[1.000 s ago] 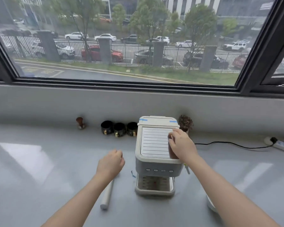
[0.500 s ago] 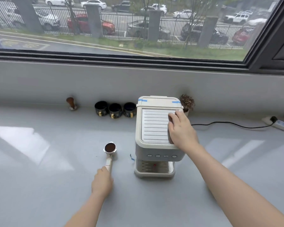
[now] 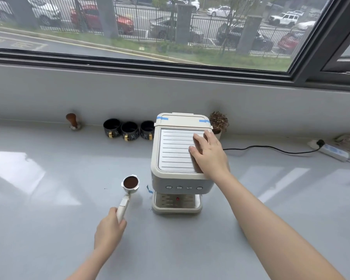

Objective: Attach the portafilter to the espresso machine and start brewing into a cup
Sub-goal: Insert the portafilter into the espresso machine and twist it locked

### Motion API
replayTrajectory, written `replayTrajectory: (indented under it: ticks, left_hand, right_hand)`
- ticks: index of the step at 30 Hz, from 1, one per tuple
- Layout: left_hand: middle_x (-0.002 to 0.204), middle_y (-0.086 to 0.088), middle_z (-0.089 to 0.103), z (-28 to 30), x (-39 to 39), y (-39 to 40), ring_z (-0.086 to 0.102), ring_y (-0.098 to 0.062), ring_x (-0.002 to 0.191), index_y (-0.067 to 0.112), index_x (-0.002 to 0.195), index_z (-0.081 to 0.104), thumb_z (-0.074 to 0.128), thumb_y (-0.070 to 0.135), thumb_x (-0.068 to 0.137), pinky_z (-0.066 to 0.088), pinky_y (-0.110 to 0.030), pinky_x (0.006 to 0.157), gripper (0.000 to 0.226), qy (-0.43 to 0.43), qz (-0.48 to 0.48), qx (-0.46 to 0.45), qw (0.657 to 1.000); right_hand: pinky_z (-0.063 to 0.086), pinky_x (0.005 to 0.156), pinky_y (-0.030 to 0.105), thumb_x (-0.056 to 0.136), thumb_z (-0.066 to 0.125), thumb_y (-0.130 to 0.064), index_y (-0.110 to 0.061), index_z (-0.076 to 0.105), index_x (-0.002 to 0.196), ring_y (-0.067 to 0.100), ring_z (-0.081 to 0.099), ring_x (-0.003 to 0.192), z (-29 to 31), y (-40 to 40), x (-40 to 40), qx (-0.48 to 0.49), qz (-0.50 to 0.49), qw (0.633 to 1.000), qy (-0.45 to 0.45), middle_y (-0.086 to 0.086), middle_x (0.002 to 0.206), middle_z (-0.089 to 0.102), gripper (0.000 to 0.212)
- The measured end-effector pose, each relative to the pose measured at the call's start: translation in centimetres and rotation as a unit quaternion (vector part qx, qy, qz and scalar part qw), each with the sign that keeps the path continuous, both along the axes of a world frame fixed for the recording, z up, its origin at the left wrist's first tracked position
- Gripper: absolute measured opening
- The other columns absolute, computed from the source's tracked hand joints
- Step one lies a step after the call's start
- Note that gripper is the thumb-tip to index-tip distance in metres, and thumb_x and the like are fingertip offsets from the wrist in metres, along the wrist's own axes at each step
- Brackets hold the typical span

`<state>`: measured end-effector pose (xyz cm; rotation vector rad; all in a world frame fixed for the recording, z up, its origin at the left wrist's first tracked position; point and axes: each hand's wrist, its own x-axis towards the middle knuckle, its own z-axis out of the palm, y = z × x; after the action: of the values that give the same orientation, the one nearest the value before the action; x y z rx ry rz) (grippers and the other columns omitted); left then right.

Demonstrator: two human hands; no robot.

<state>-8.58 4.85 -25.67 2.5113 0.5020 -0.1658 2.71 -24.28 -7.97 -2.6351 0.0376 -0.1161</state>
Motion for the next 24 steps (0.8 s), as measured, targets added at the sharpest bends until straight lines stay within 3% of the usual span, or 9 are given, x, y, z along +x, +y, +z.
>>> replayTrajectory:
  ticks: [5,8,13,17,24]
  left_hand:
    - [0.058,-0.003,0.062,1.7,-3.5,-2.0,0.061,-0.027,0.051,0.032,0.093,0.055,0.056,0.021,0.08,0.052,-0.041,0.047,0.017,-0.01,-0.029,-0.041,0.999]
    - [0.061,0.0,0.064,2.9,-4.9,-4.0,0.061,-0.024,0.051,0.038,0.093,0.058,0.057,0.019,0.077,0.053,-0.042,0.048,0.025,-0.007,-0.048,-0.072,0.996]
    - [0.058,-0.004,0.062,5.2,-4.5,-7.0,0.055,-0.025,0.05,0.032,0.084,0.065,0.057,0.017,0.074,0.044,-0.037,0.047,0.02,-0.024,-0.077,-0.104,0.991]
    - [0.046,0.003,0.043,6.9,-3.1,-8.5,0.035,-0.016,0.042,0.032,0.061,0.054,0.055,0.013,0.073,0.03,-0.027,0.044,0.022,-0.034,-0.084,-0.128,0.988]
    - [0.046,0.005,0.04,7.8,-0.9,-9.4,0.032,-0.017,0.044,0.02,0.053,0.05,0.055,0.013,0.071,0.025,-0.026,0.044,0.02,-0.019,-0.08,-0.105,0.991]
  right_hand:
    - [0.006,0.122,0.034,0.097,0.026,-0.048,-0.027,0.023,0.149,0.017,-0.003,0.15,0.0,0.2,0.4,-0.056,0.037,0.997,0.029,0.0,0.163,0.01,0.056]
    - [0.003,0.123,0.037,0.099,0.023,-0.044,-0.021,0.019,0.151,0.02,0.0,0.15,-0.1,0.3,0.4,-0.098,0.057,0.993,0.02,0.0,0.163,0.011,0.057]
    - [0.002,0.123,0.038,0.099,0.021,-0.043,-0.024,0.015,0.151,0.018,0.002,0.151,0.2,0.1,0.2,-0.116,0.075,0.99,0.034,0.0,0.163,0.01,0.056]
    - [0.001,0.123,0.039,0.098,0.021,-0.047,-0.039,0.016,0.149,0.019,0.001,0.15,0.5,0.0,-0.3,-0.123,0.092,0.987,0.045,0.0,0.163,0.009,0.052]
    - [0.001,0.122,0.04,0.099,0.02,-0.045,-0.037,0.015,0.149,0.02,0.002,0.15,0.7,-0.1,-0.5,-0.136,0.102,0.985,0.037,-0.005,0.163,0.008,0.052]
